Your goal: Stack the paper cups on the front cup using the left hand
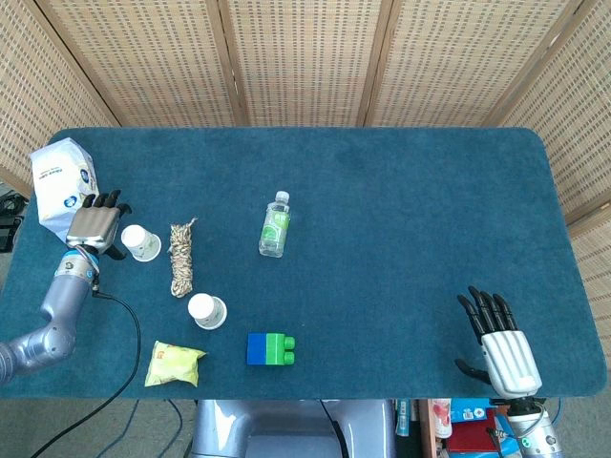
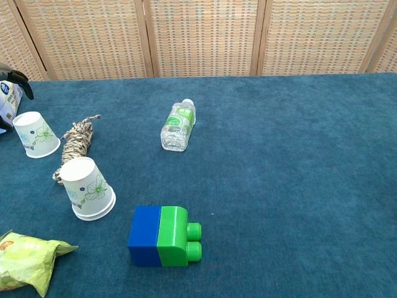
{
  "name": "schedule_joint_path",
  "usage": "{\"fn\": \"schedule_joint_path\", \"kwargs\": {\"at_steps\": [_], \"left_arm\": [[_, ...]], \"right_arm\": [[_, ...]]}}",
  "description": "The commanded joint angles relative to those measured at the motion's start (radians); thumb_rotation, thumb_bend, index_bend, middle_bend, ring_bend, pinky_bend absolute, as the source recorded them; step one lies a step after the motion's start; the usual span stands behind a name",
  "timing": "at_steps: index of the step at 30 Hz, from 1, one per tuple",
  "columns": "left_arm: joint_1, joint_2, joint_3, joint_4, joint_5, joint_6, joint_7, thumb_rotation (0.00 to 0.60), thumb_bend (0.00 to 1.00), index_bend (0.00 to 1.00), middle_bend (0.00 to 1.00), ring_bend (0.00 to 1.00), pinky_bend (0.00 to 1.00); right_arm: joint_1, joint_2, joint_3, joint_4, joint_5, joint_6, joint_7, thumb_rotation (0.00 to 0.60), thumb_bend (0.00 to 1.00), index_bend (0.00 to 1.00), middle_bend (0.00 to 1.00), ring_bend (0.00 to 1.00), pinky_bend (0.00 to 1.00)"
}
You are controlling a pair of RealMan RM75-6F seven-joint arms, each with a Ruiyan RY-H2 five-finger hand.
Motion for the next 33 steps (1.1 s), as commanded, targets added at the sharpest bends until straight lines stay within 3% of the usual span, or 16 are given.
{"fn": "schedule_joint_path", "kwargs": {"at_steps": [1,12,22,33], "left_arm": [[-0.003,-0.019,0.003,0.023,-0.01,-0.01,0.003,0.6,0.2,0.24,0.0,0.0,0.0],[-0.002,-0.06,0.002,0.076,-0.028,-0.011,0.008,0.6,0.21,0.3,0.0,0.0,0.0],[0.011,-0.091,-0.008,0.103,0.003,0.008,-0.011,0.6,0.21,0.42,0.0,0.0,0.0],[0.021,-0.069,-0.027,0.076,0.034,0.013,-0.033,0.6,0.21,0.43,0.0,0.0,0.0]], "right_arm": [[0.0,0.0,0.001,0.0,0.001,0.002,0.0,0.6,0.0,0.0,0.0,0.0,0.0],[-0.001,0.0,0.001,0.0,0.001,0.002,0.001,0.6,0.0,0.0,0.0,0.0,0.0],[-0.002,0.002,0.001,-0.002,-0.003,0.006,0.005,0.6,0.0,0.0,0.0,0.0,0.0],[-0.002,0.002,0.0,-0.002,-0.005,0.006,0.004,0.6,0.0,0.0,0.0,0.0,0.0]]}}
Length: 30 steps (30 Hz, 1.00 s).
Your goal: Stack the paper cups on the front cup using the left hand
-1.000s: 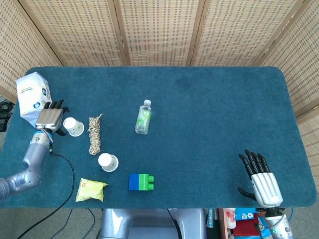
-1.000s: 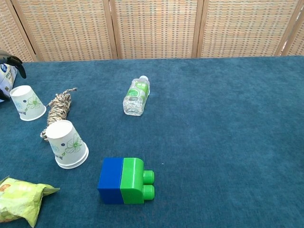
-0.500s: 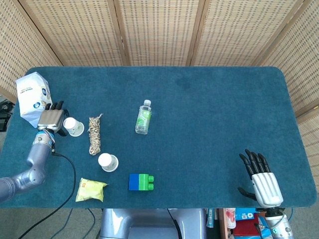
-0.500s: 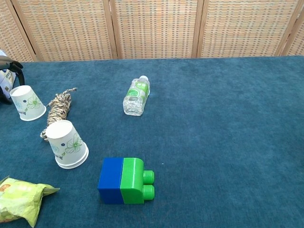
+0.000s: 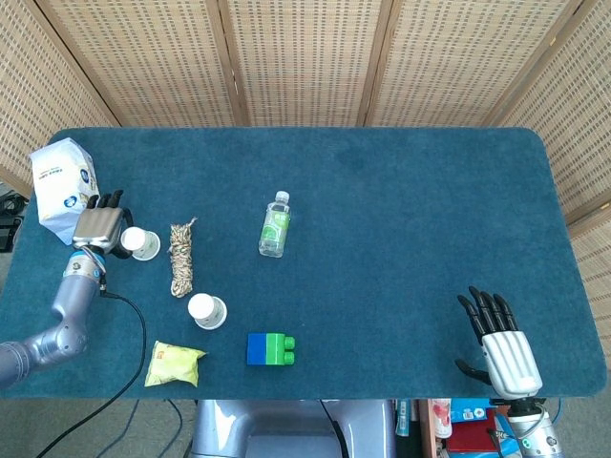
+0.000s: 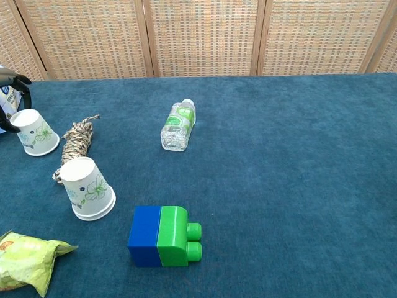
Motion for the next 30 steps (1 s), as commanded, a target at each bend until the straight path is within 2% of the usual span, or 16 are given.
{"fn": "schedule_joint_path", "kwargs": {"at_steps": [1,5,8,12,16,18,22,30], "left_arm": [[0.003,0.016,-0.009,-0.023,0.017,0.007,-0.012,0.6,0.2,0.43,0.0,0.0,0.0],[0.01,0.072,-0.036,-0.112,0.064,0.03,-0.045,0.6,0.2,0.43,0.0,0.0,0.0],[-0.01,0.134,-0.074,-0.232,0.062,0.048,-0.043,0.6,0.2,0.43,0.0,0.0,0.0],[-0.016,0.225,-0.1,-0.384,0.068,0.077,-0.037,0.6,0.21,0.43,0.0,0.0,0.0],[-0.016,0.358,-0.138,-0.619,0.108,0.07,-0.069,0.6,0.21,0.43,0.0,0.0,0.0],[-0.013,0.41,-0.142,-0.698,0.127,0.054,-0.083,0.6,0.2,0.43,0.0,0.0,0.0],[-0.017,0.444,-0.13,-0.781,0.172,0.033,-0.085,0.6,0.21,0.43,0.0,0.0,0.0],[-0.029,0.47,-0.095,-0.875,0.219,0.008,-0.087,0.6,0.21,0.43,0.0,0.0,0.0]], "right_arm": [[0.0,0.0,0.0,0.0,0.0,0.0,0.0,0.6,0.0,0.0,0.0,0.0,0.0],[0.001,0.0,-0.001,0.0,0.0,-0.002,-0.001,0.6,0.0,0.0,0.0,0.0,0.0],[0.001,-0.001,0.0,0.0,0.001,-0.003,-0.001,0.6,0.0,0.0,0.0,0.0,0.0],[0.001,-0.001,-0.001,-0.001,-0.002,-0.002,-0.002,0.6,0.0,0.0,0.0,0.0,0.0],[0.001,-0.001,-0.004,-0.003,-0.005,-0.002,-0.003,0.6,0.0,0.0,0.0,0.0,0.0],[0.0,-0.001,-0.004,-0.003,-0.005,-0.001,-0.002,0.6,0.0,0.0,0.0,0.0,0.0],[-0.001,0.001,-0.003,-0.004,-0.005,0.001,0.0,0.6,0.0,0.0,0.0,0.0,0.0],[-0.002,0.006,0.001,-0.006,-0.004,0.008,0.011,0.6,0.0,0.0,0.0,0.0,0.0]]}}
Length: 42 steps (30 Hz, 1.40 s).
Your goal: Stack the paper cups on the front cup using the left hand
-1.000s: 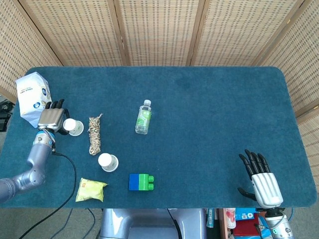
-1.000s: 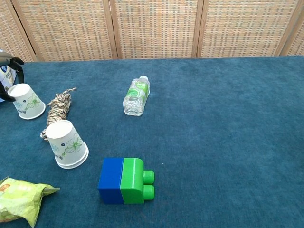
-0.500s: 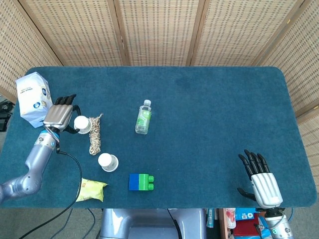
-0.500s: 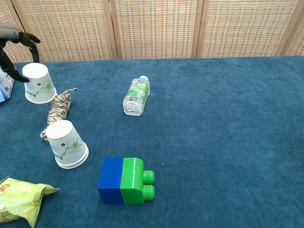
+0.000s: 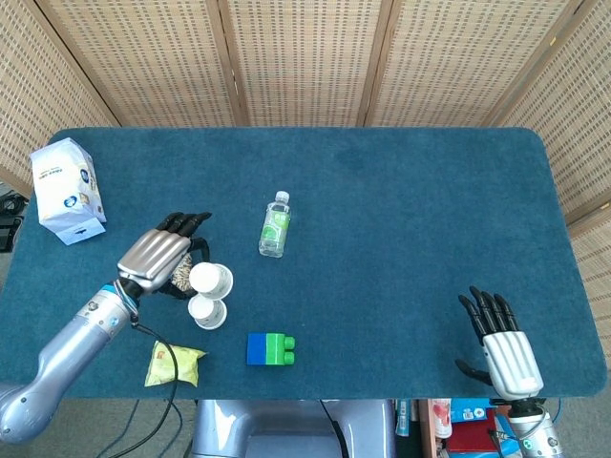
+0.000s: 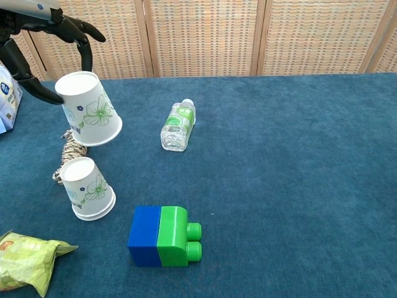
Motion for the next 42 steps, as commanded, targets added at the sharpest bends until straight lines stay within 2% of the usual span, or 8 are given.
{"fn": "schedule_joint_path", "kwargs": {"at_steps": [1,11,36,42], "left_arm": [[-0.006,0.01,0.02,-0.021,0.012,-0.012,0.0,0.6,0.21,0.43,0.0,0.0,0.0],[-0.009,-0.011,0.077,0.0,0.018,0.007,0.016,0.6,0.2,0.43,0.0,0.0,0.0],[-0.029,-0.057,0.157,0.077,0.014,-0.031,-0.009,0.6,0.21,0.43,0.0,0.0,0.0],[-0.031,-0.109,0.172,0.129,0.004,-0.001,0.008,0.6,0.21,0.2,0.0,0.0,0.0]], "right_arm": [[0.0,0.001,0.0,-0.001,-0.001,0.001,0.001,0.6,0.0,0.0,0.0,0.0,0.0],[-0.001,0.001,0.001,-0.001,-0.002,0.004,0.002,0.6,0.0,0.0,0.0,0.0,0.0],[-0.002,-0.001,0.0,-0.001,-0.004,0.005,-0.003,0.6,0.0,0.0,0.0,0.0,0.0],[-0.003,-0.002,0.0,0.0,-0.005,0.005,-0.005,0.6,0.0,0.0,0.0,0.0,0.0]]}}
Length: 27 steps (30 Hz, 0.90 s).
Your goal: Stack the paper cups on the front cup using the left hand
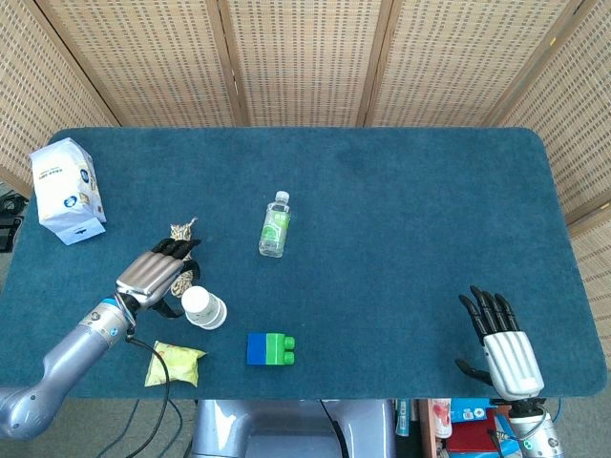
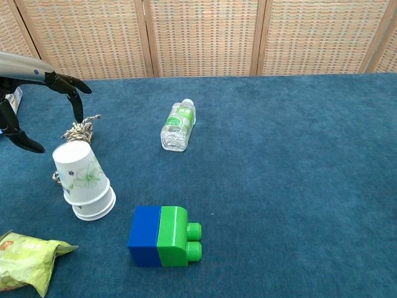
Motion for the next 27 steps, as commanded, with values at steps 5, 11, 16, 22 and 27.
{"fn": "schedule_joint_path", "kwargs": {"at_steps": [5,11,16,22,27], "left_arm": [[0.005,-0.044,0.007,0.039,-0.001,0.032,0.001,0.6,0.21,0.11,0.0,0.0,0.0],[0.1,-0.077,0.016,0.021,0.172,0.197,-0.019,0.6,0.2,0.11,0.0,0.0,0.0],[0.271,-0.205,0.094,0.079,0.459,0.453,-0.011,0.6,0.21,0.1,0.0,0.0,0.0],[0.442,-0.376,0.169,0.26,0.649,0.684,0.083,0.6,0.2,0.06,0.0,0.0,0.0],[0.547,-0.479,0.189,0.39,0.712,0.79,0.09,0.6,0.2,0.03,0.0,0.0,0.0]], "right_arm": [[0.0,0.0,0.001,0.001,0.003,-0.001,0.001,0.6,0.0,0.0,0.0,0.0,0.0],[0.003,0.001,0.0,0.001,0.006,-0.011,0.001,0.6,0.0,0.0,0.0,0.0,0.0],[0.005,0.003,0.002,0.0,0.013,-0.017,0.004,0.6,0.0,0.0,0.0,0.0,0.0],[0.007,0.001,0.0,-0.002,0.011,-0.022,-0.004,0.6,0.0,0.0,0.0,0.0,0.0],[0.009,-0.001,0.001,0.0,0.016,-0.027,-0.01,0.6,0.0,0.0,0.0,0.0,0.0]]}}
